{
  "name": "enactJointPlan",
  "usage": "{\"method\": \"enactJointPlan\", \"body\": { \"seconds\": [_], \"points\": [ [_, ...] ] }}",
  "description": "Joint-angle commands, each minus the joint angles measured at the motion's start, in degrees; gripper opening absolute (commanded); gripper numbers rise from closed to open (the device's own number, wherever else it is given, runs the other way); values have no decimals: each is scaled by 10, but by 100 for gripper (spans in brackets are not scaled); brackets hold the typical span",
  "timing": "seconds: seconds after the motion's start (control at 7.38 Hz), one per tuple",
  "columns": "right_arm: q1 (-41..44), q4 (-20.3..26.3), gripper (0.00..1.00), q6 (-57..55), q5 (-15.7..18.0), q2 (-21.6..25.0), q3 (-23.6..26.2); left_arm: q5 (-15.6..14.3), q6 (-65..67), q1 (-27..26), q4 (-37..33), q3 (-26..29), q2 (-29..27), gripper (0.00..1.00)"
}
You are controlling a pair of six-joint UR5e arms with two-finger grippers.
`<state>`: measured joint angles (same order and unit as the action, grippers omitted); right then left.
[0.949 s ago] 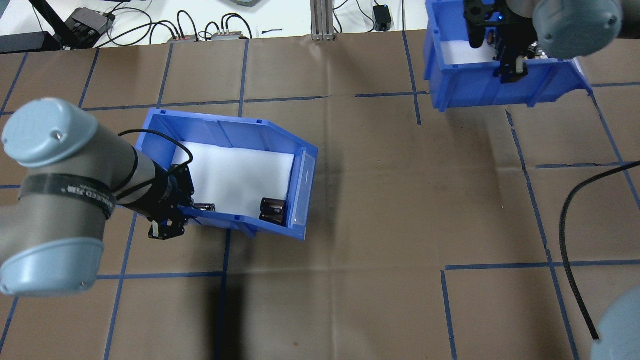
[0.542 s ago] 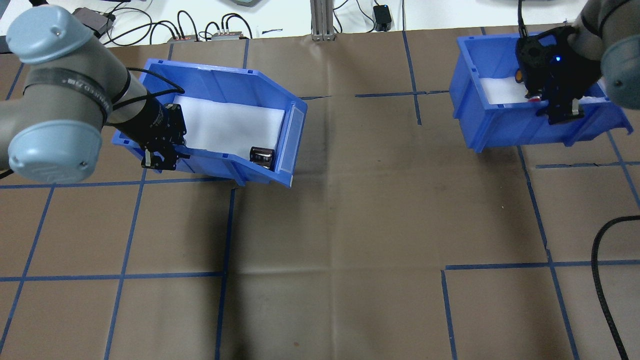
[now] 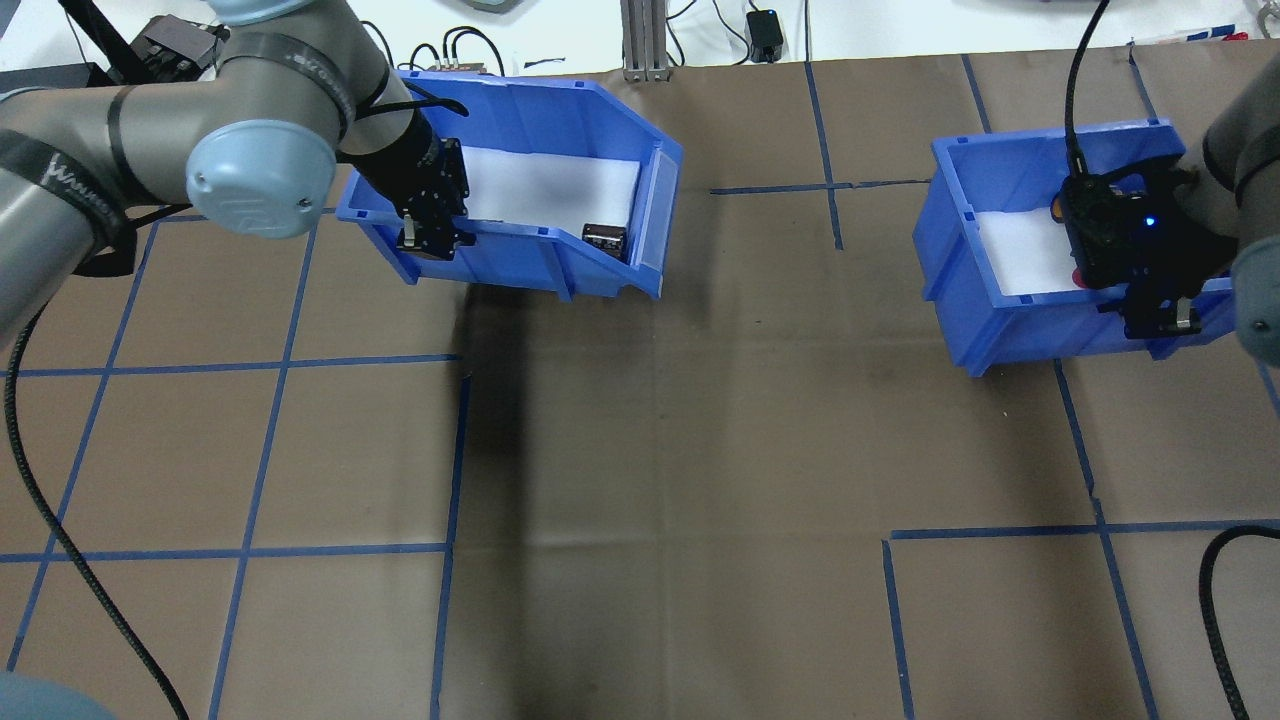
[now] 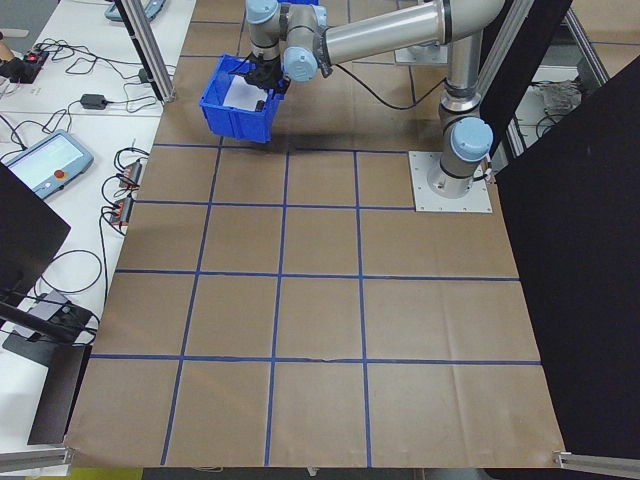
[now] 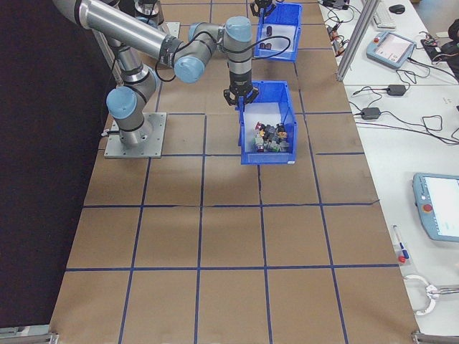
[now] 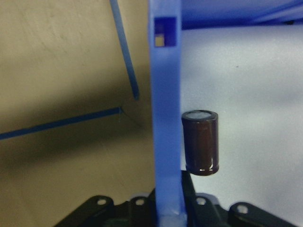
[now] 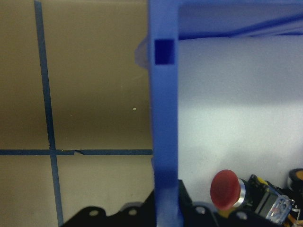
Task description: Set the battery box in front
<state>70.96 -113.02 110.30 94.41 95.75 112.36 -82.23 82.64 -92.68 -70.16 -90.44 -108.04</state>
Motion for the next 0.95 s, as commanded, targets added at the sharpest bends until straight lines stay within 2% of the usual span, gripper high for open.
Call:
{"method": "enactJointPlan", "body": {
  "seconds": [0.0, 0.41, 0.54, 0.81],
  "points": [
    [-2, -2, 0, 2, -1, 4, 10, 1, 92, -54, 50, 16, -44, 0],
    [0, -1, 0, 1, -12, 8, 22, 0, 178, -111, 73, 51, -101, 0],
    [-1, -1, 0, 1, -12, 8, 28, -1, 190, -123, 103, 53, -117, 0],
    [0, -2, 0, 1, -11, 33, 60, 0, 198, -134, 107, 52, -121, 0]
  ]
}}
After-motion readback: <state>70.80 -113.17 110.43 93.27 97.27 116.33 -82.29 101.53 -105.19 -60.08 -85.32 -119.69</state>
